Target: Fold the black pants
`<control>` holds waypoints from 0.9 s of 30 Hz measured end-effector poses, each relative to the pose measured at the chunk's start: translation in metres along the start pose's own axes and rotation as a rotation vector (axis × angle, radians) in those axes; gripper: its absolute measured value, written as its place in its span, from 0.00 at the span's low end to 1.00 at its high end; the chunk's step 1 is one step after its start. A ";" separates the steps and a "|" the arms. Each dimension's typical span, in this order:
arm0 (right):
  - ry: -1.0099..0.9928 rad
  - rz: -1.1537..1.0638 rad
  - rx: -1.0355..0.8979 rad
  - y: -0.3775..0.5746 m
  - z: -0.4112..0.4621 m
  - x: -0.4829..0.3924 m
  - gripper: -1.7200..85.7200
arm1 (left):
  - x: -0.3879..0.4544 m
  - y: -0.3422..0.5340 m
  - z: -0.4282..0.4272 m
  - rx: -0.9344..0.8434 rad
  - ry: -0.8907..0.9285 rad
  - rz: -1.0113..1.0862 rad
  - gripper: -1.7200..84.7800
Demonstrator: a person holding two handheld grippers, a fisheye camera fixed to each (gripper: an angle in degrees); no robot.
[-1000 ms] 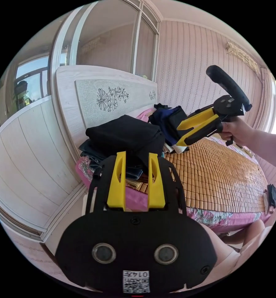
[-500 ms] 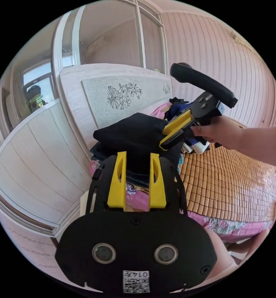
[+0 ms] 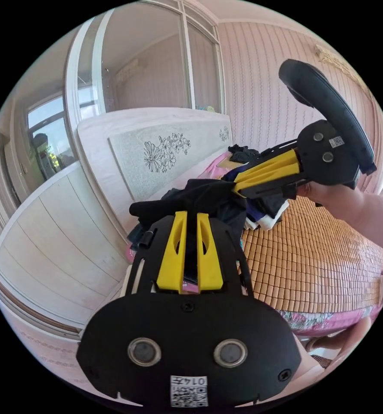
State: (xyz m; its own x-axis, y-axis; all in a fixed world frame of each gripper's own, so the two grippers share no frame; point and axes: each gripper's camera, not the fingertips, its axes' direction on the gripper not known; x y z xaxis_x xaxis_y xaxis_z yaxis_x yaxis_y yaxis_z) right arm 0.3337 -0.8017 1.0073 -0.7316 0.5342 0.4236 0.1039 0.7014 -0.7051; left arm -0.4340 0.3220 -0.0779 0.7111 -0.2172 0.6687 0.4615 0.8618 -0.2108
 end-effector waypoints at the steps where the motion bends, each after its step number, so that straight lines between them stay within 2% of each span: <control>1: 0.010 0.021 0.019 0.008 -0.016 0.008 0.03 | 0.002 -0.005 -0.007 0.023 -0.001 0.006 0.05; 7: -0.030 0.173 0.119 0.077 -0.096 0.047 0.02 | 0.033 -0.057 -0.082 0.260 0.071 0.051 0.03; 9: -0.069 0.220 0.146 0.110 -0.117 0.053 0.02 | 0.061 -0.078 -0.108 0.346 0.171 0.091 0.03; 13: -0.195 0.378 0.216 0.216 -0.153 0.053 0.01 | 0.138 -0.098 -0.123 0.374 0.389 0.250 0.04; 16: -0.192 0.551 0.134 0.302 -0.152 0.035 0.01 | 0.232 -0.087 -0.108 0.254 0.563 0.444 0.06; 17: -0.208 0.585 0.106 0.320 -0.148 0.030 0.01 | 0.270 -0.073 -0.096 0.161 0.635 0.504 0.06; 19: -0.199 0.698 -0.067 0.391 -0.123 0.005 0.01 | 0.319 -0.041 -0.070 0.017 0.737 0.538 0.07; 21: -0.204 0.770 -0.283 0.443 -0.093 -0.013 0.01 | 0.369 0.012 -0.032 -0.231 0.826 0.579 0.07; 22: -0.255 0.809 -0.362 0.471 -0.081 -0.023 0.01 | 0.377 0.025 -0.024 -0.286 0.854 0.588 0.06; 24: -0.317 0.852 -0.393 0.503 -0.074 -0.034 0.01 | 0.381 0.056 -0.015 -0.373 0.908 0.556 0.05; 27: -0.330 0.866 -0.398 0.526 -0.068 -0.036 0.03 | 0.351 0.058 -0.015 -0.355 0.863 0.460 0.06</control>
State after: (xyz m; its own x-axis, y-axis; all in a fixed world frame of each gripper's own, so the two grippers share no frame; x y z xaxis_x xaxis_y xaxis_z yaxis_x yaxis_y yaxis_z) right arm 0.4607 -0.4204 0.6600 -0.4416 0.8195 -0.3652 0.8610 0.2728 -0.4292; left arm -0.1497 0.2888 0.1340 0.9314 -0.2761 -0.2374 0.0794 0.7902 -0.6076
